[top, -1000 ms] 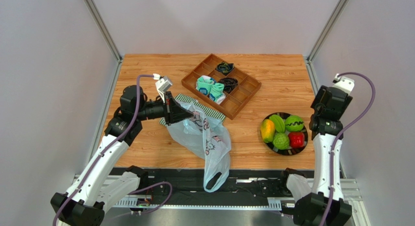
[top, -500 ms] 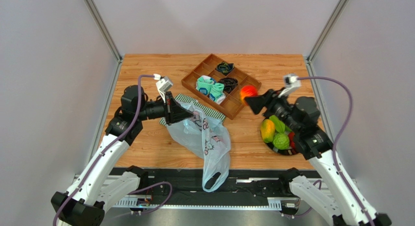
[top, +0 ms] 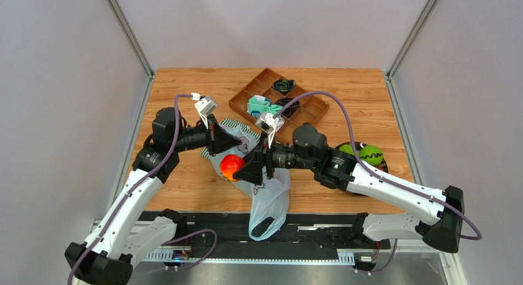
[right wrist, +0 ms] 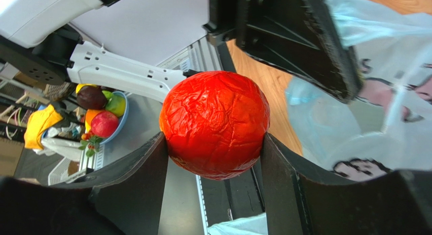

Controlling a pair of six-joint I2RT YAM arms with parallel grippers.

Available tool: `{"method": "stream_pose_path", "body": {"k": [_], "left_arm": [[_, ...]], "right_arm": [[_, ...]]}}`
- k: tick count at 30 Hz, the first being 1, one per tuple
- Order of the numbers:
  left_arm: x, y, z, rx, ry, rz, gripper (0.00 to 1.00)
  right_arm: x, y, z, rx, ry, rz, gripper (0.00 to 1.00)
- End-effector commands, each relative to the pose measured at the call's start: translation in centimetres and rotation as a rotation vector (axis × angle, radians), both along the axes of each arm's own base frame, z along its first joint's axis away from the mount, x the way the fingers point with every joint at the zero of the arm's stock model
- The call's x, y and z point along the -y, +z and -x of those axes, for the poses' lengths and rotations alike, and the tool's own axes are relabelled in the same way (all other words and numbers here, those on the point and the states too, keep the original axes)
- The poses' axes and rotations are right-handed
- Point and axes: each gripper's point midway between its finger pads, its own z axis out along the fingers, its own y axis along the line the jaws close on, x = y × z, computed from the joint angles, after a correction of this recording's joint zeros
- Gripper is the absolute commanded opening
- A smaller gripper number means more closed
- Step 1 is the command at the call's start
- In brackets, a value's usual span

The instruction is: Place the fruits into the plastic bag

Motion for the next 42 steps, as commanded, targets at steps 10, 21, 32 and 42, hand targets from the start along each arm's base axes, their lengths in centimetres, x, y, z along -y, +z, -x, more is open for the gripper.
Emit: {"method": "stream_pose_path", "body": {"k": [10, 21, 32, 42], "left_arm": [[-0.7, 0.6, -0.7, 0.053, 0.04, -0.012, 0.0], [-0.8, 0.5, -0.9, 0.043, 0.042, -0.013, 0.0], [1.1, 1.8, 1.8, 0.016, -0.195, 0.102, 0.0], [1.6, 5.5, 4.1, 0.06, -0.304, 0.185, 0.0]], "right_arm": [[-1.2, -7.1, -1.2, 0.019, -0.135, 0.336, 0.0], [9.0, -7.4, -7.3, 0.066, -0.56, 0.494, 0.0], [9.7, -6.8, -13.3, 0.101, -0.77, 0.429, 0.0], [4.2, -12.3, -15.3, 0.119, -0.811, 0.523, 0.0]]}}
